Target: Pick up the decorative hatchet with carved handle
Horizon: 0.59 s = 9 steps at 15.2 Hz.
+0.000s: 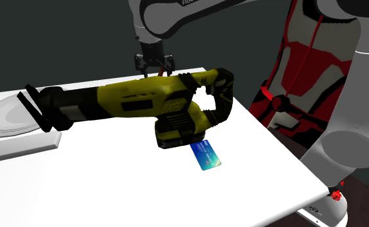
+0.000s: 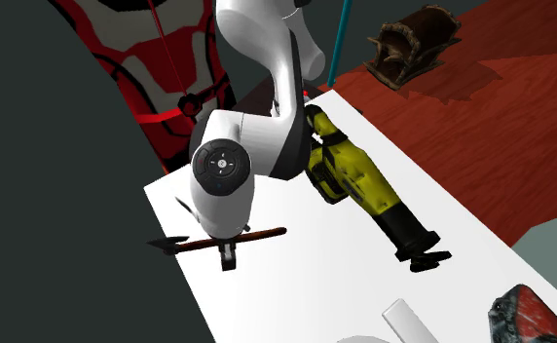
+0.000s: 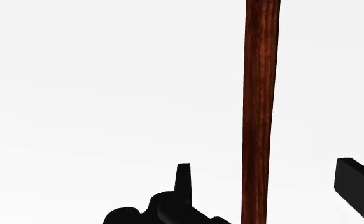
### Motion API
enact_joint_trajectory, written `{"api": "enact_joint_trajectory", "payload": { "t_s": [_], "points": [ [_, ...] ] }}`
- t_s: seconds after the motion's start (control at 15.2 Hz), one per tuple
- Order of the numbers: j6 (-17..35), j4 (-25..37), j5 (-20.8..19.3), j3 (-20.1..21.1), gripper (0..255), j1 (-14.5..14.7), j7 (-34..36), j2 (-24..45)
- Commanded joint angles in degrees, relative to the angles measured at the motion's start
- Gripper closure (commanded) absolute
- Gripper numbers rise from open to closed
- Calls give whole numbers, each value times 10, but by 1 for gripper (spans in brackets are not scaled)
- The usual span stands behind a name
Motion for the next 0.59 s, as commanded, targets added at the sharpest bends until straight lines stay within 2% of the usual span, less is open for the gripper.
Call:
{"api": "enact_joint_trajectory", "payload": {
  "t_s": [0.0, 0.07, 0.53],
  "points": [
    [6, -7, 0, 0, 0, -1, 1, -1],
    [5, -5, -1, 0, 255, 0, 2, 1],
    [6, -6, -1, 0, 255, 0, 2, 0]
  ]
}}
